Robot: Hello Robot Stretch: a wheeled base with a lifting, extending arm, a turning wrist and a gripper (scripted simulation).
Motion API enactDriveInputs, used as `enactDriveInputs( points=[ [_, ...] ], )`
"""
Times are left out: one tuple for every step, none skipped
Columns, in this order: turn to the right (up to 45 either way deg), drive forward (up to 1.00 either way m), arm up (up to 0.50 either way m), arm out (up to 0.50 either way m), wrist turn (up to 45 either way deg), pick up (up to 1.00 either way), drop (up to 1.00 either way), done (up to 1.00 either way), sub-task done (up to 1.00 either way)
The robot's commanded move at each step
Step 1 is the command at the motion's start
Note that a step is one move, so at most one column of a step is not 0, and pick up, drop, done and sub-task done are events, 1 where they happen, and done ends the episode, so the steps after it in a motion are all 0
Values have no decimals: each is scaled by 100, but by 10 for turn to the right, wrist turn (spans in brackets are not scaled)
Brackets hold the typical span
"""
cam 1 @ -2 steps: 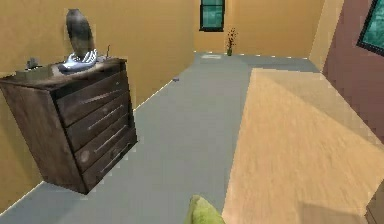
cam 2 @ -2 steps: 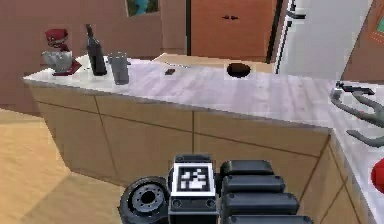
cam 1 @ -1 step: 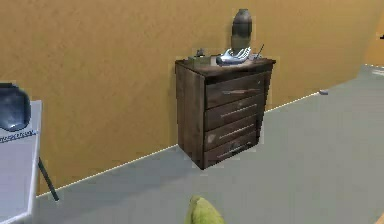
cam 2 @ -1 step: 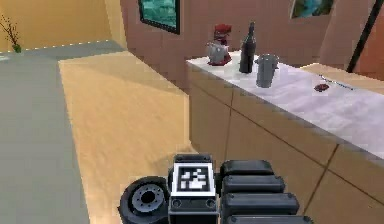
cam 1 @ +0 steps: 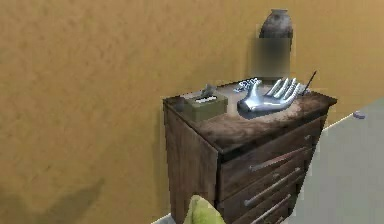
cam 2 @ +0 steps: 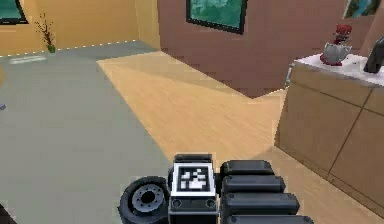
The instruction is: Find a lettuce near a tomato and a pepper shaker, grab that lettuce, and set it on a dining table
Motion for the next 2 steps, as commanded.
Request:
enactDriveInputs(
  points=[
    [-390, 0, 0, 0, 0, 0, 0, 0, 0],
    [360, 0, 0, 0, 0, 0, 0, 0, 0]
  ],
)
